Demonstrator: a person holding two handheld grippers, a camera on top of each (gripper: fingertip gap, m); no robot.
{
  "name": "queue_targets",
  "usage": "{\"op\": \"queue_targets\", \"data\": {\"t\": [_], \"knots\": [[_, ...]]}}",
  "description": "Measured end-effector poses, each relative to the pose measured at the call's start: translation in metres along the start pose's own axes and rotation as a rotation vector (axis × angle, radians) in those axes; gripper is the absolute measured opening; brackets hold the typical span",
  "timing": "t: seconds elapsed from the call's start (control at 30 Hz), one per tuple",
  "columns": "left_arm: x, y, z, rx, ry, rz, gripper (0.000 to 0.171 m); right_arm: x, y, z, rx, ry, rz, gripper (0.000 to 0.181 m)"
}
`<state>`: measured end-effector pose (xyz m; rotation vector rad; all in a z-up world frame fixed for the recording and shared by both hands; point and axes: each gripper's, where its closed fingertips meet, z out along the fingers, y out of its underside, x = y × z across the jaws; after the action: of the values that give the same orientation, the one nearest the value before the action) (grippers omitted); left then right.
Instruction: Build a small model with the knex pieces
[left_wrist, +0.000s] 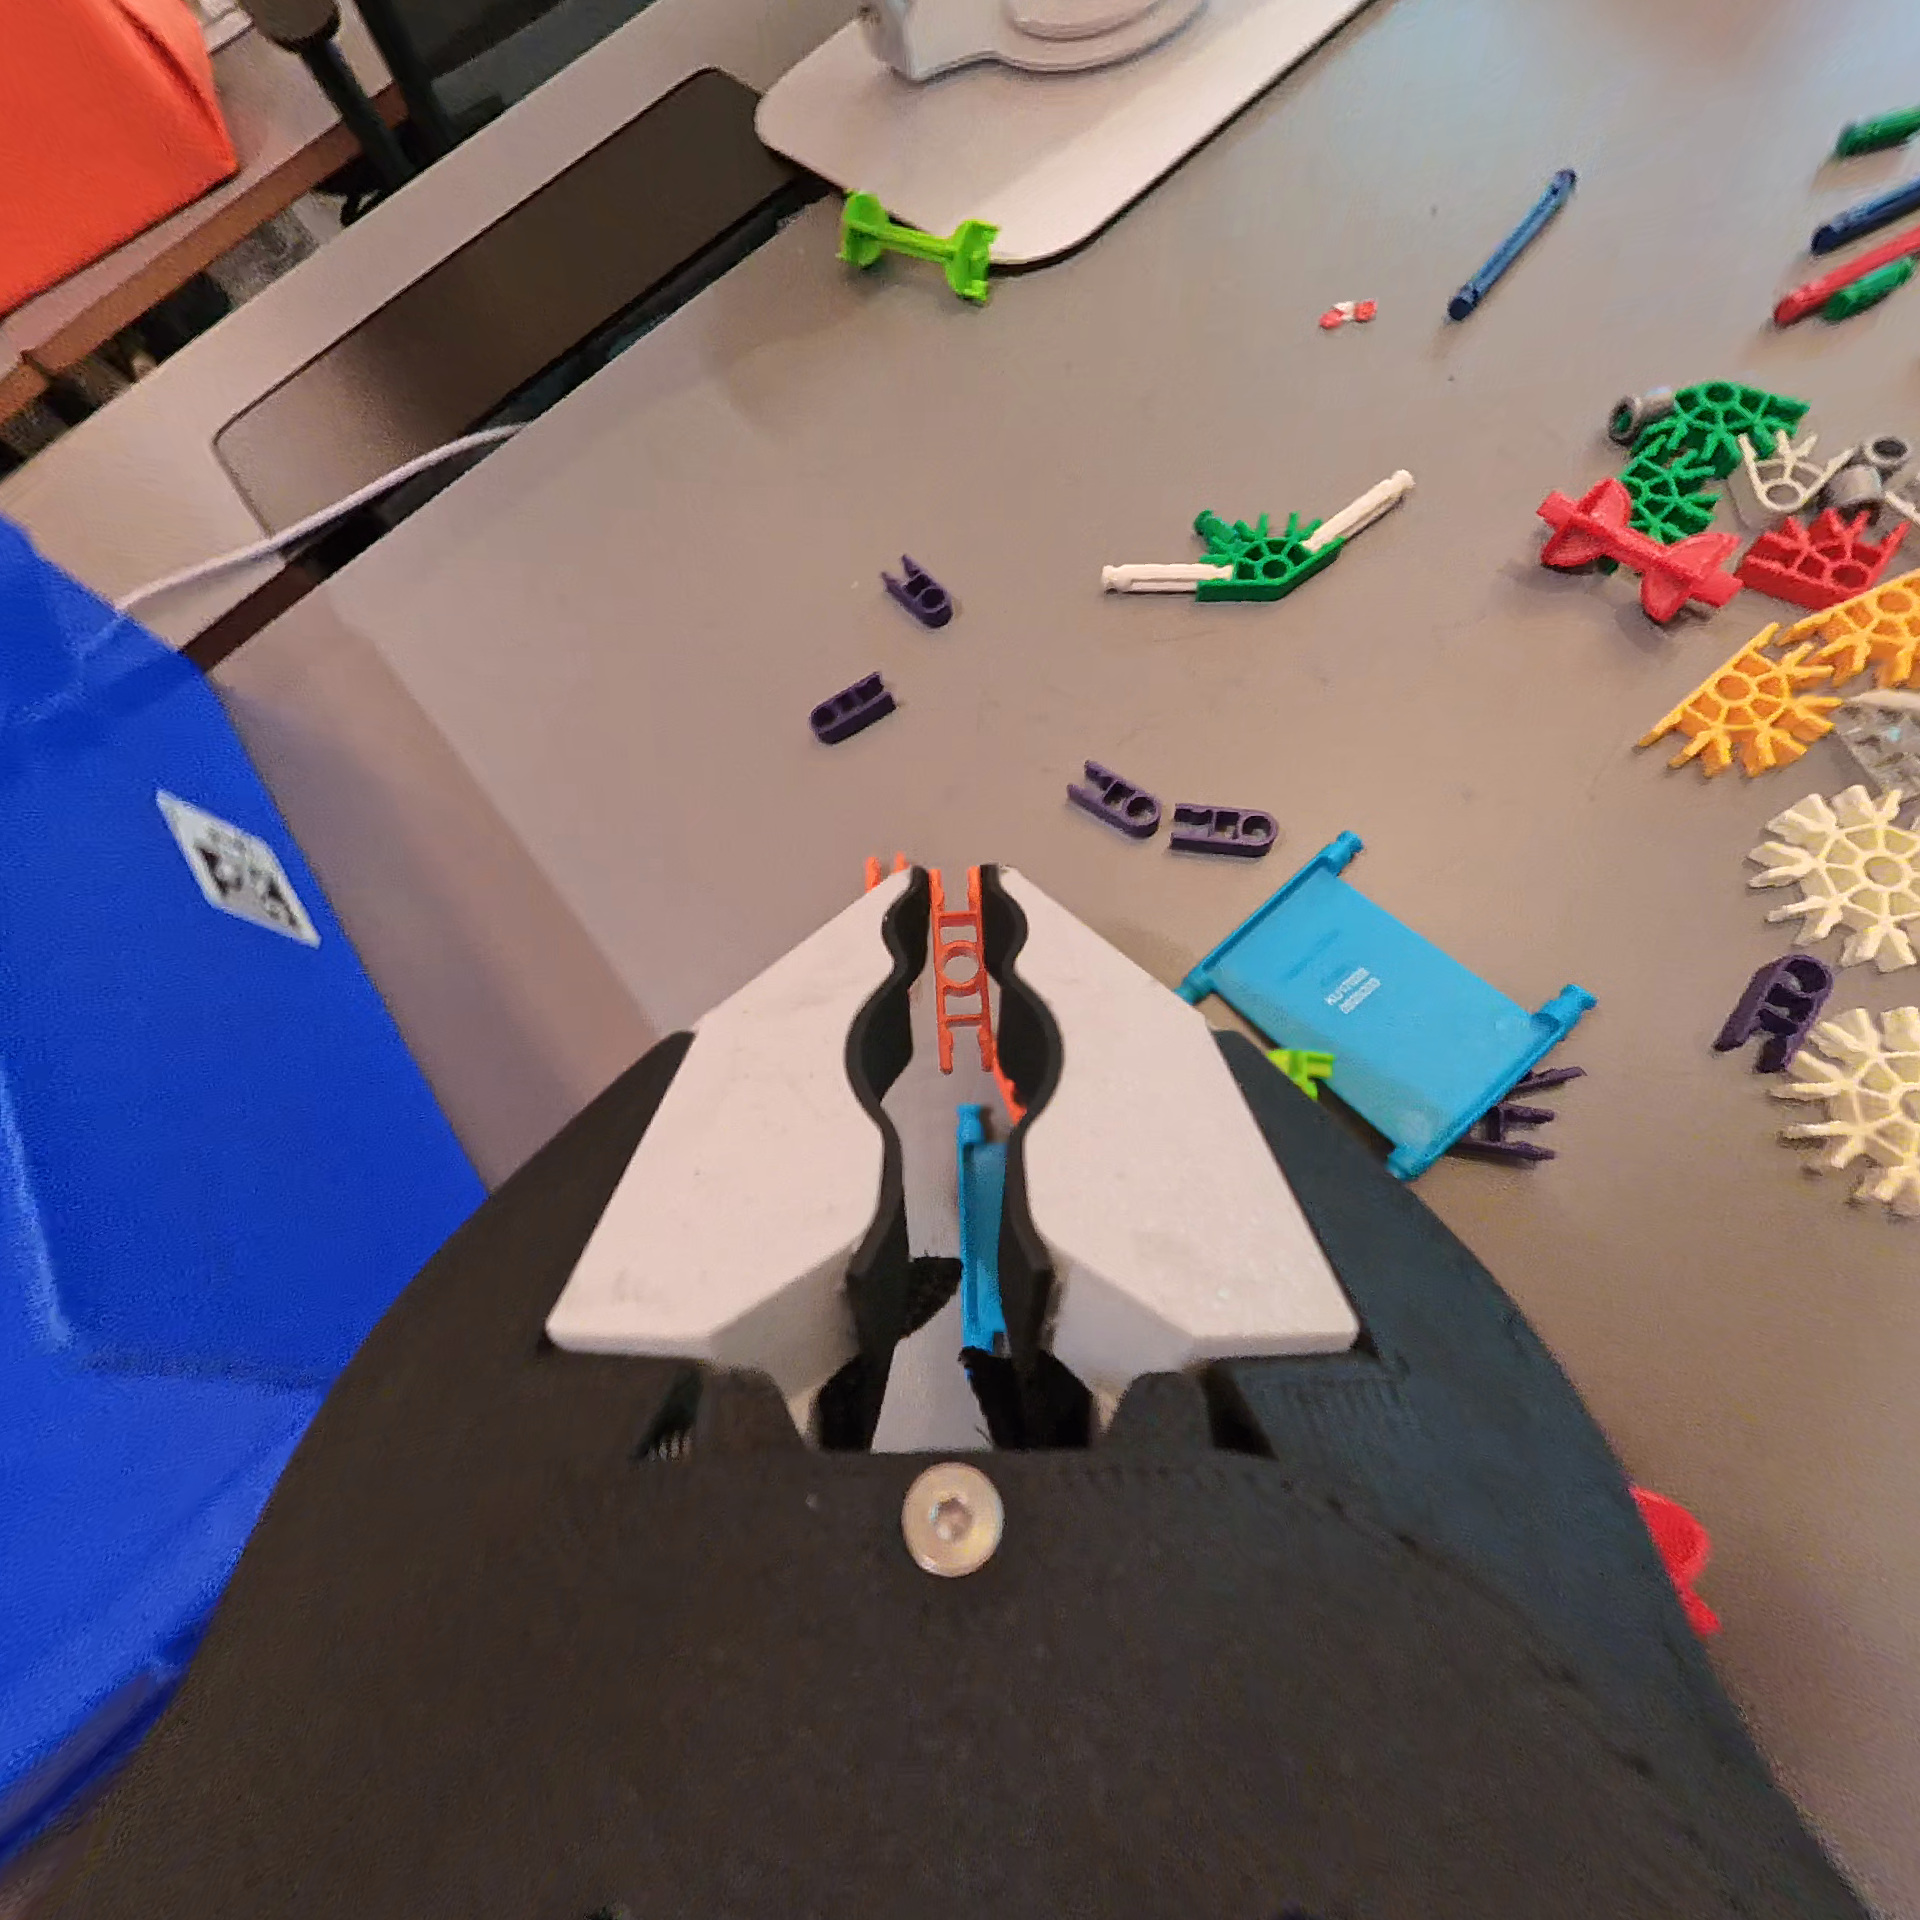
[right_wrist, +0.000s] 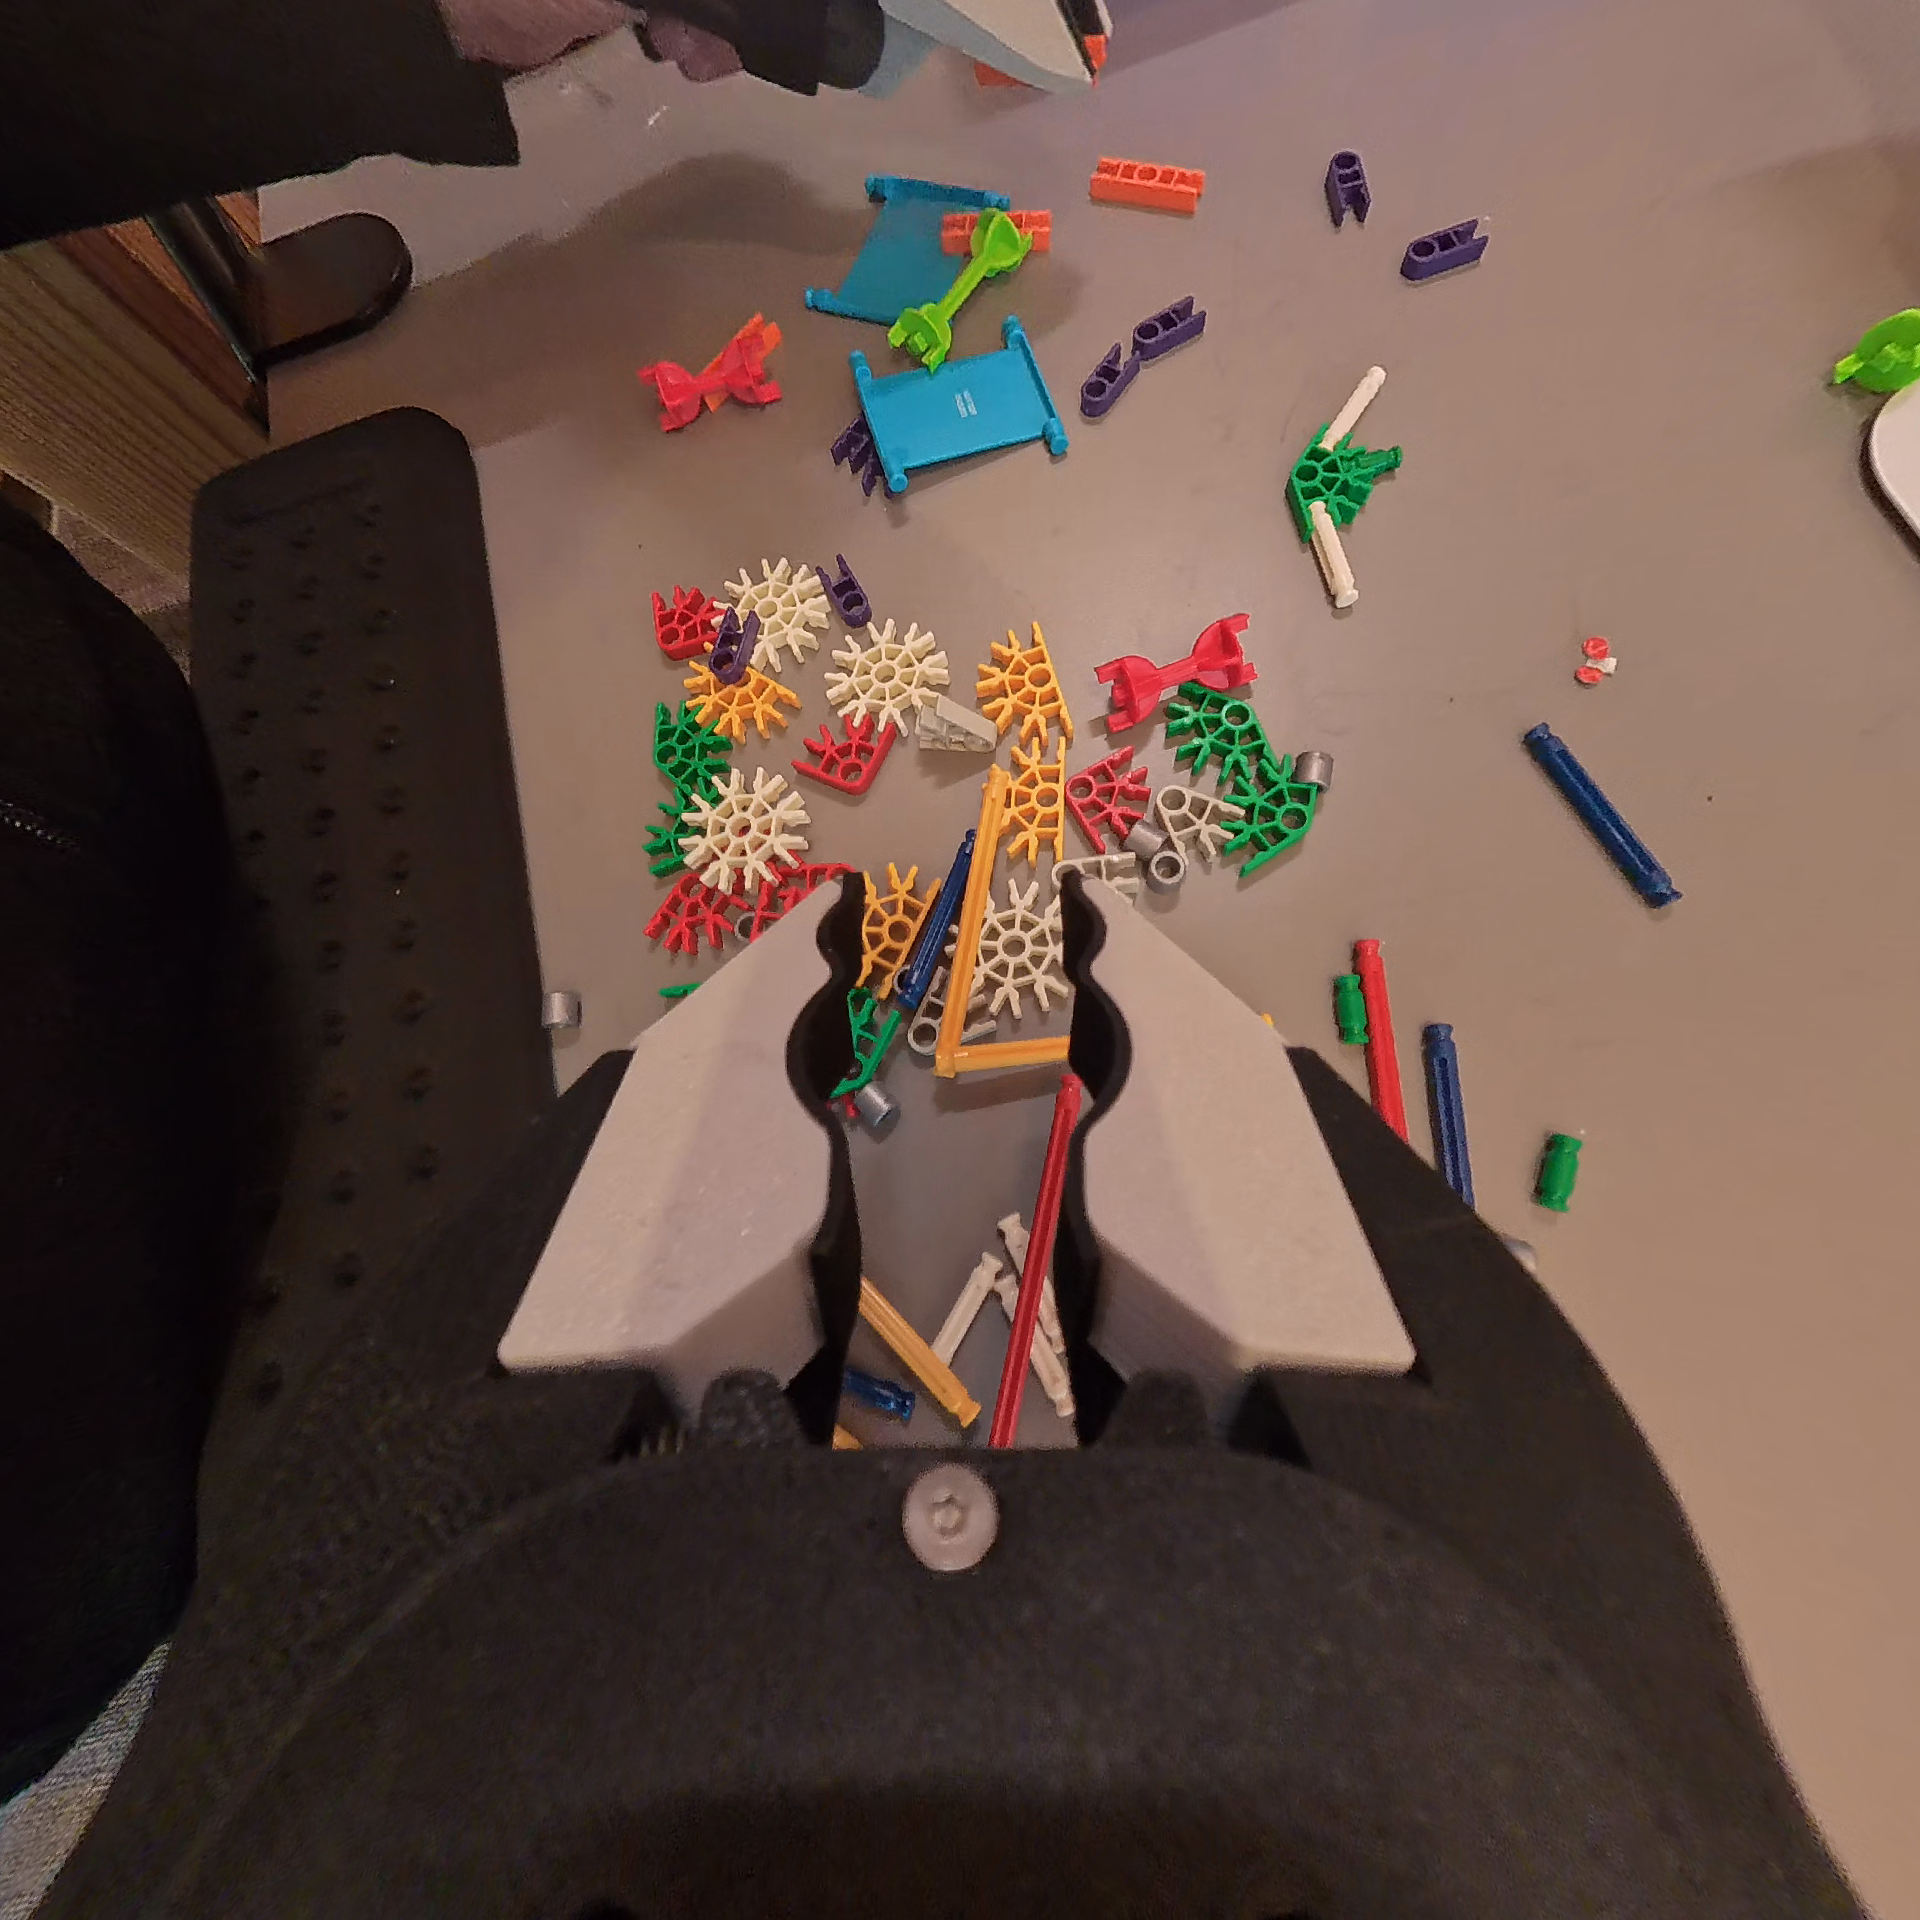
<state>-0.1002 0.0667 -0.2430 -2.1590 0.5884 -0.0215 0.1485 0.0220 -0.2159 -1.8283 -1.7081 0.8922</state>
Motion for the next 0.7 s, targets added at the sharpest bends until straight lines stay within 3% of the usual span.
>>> {"op": "queue_targets", "data": {"t": [0.27,0.4,0.53,0.7], "knots": [[0.051,-0.019,0.024,-0.008,0.158,0.119,0.007,0.005,0.006,-0.007,0.009,0.015,0.027,0.037],[0.088,-0.056,0.025,0.066,0.255,0.179,0.007,0.008,0.003,-0.008,0.027,0.015,0.034,0.035],[0.131,-0.094,0.019,0.144,0.345,0.339,0.007,0.025,-0.015,-0.007,0.047,0.066,0.014,0.029],[0.163,-0.122,0.007,0.221,0.418,0.464,0.007,0.033,-0.052,-0.002,0.101,0.088,-0.107,0.017]]}}
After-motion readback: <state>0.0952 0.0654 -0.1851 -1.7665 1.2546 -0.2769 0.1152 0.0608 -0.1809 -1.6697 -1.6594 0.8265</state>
